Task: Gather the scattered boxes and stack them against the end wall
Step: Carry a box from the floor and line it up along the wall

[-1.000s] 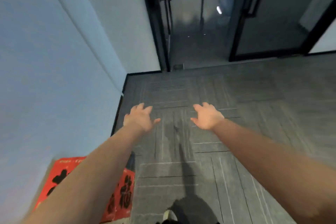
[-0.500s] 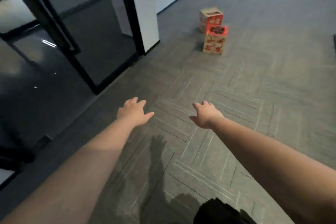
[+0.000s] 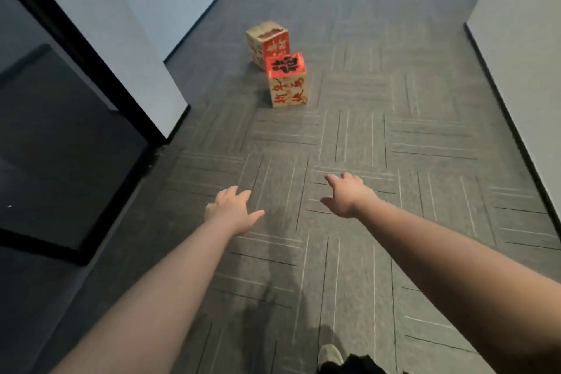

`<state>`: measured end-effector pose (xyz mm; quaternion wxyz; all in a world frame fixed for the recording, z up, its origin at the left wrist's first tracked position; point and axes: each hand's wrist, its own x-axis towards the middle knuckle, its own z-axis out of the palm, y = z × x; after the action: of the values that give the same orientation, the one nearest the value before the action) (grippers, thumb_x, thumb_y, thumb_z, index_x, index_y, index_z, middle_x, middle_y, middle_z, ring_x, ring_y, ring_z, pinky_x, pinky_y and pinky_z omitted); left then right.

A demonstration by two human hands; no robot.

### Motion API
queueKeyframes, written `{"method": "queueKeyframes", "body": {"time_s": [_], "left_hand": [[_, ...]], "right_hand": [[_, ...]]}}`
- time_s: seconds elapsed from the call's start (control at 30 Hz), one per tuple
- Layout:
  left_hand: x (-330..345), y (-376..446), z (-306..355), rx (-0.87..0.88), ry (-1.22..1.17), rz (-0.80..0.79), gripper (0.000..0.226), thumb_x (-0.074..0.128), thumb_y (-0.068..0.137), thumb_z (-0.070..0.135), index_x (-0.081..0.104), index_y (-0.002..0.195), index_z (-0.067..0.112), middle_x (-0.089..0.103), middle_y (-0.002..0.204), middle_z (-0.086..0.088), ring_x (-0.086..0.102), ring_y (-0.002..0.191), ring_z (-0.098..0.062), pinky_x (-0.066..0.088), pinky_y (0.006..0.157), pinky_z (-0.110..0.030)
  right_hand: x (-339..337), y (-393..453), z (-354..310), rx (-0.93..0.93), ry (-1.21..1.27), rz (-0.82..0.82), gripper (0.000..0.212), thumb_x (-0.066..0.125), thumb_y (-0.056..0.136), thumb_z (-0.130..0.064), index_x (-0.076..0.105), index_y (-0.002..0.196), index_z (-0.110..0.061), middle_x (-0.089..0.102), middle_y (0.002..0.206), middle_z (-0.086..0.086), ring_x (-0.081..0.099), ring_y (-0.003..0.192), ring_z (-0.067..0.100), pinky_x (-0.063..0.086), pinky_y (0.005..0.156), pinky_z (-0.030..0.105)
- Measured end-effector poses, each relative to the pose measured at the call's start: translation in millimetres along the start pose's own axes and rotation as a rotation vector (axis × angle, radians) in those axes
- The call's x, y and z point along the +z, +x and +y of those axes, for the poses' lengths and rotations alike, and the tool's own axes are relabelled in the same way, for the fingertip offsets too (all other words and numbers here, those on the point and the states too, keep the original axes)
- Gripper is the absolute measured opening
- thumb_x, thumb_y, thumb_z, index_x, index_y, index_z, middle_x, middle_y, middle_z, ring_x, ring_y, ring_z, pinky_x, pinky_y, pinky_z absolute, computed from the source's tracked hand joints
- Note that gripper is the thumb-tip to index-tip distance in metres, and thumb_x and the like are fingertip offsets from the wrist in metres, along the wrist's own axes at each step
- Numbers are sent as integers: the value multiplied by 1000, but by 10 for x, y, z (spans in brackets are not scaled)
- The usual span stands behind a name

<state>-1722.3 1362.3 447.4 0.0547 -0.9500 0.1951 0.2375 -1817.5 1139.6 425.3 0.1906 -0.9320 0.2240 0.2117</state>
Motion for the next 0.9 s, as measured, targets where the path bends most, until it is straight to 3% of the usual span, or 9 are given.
{"method": "queueKeyframes", "body": {"time_s": [0.2, 0.57, 0.8, 0.9], "left_hand": [[-861, 1380, 209, 38, 1, 29, 69, 42, 90, 62, 25, 148, 28, 13, 158, -2, 12, 145, -22, 26, 110, -46], [-2308, 4698, 670, 140, 44, 9, 71, 41, 90, 63, 22, 150, 29, 13, 159, -2, 14, 145, -24, 27, 110, -48], [-3093, 6473, 1181, 148, 34, -11, 70, 41, 91, 62, 24, 149, 28, 15, 158, -3, 16, 144, -25, 29, 109, -48], [-3334, 7152, 1322, 63, -25, -20, 69, 42, 91, 61, 26, 148, 28, 17, 158, -2, 18, 143, -24, 29, 110, -47]], "right_hand": [[-936, 1355, -29, 27, -8, 31, 60, 50, 94, -50, 32, 144, -22, 39, 139, 15, 35, 130, 37, 42, 101, 52], [-2266, 4255, -3, 157, 64, 31, 62, 50, 94, -50, 28, 147, -26, 36, 144, 13, 32, 135, 35, 40, 104, 51], [-3147, 6097, 255, 160, 81, -9, 62, 49, 94, -51, 29, 146, -25, 35, 144, 14, 30, 135, 36, 39, 104, 52], [-3544, 6915, 305, 124, 76, -29, 64, 50, 93, -51, 27, 147, -25, 35, 146, 14, 29, 136, 37, 38, 105, 52]]}}
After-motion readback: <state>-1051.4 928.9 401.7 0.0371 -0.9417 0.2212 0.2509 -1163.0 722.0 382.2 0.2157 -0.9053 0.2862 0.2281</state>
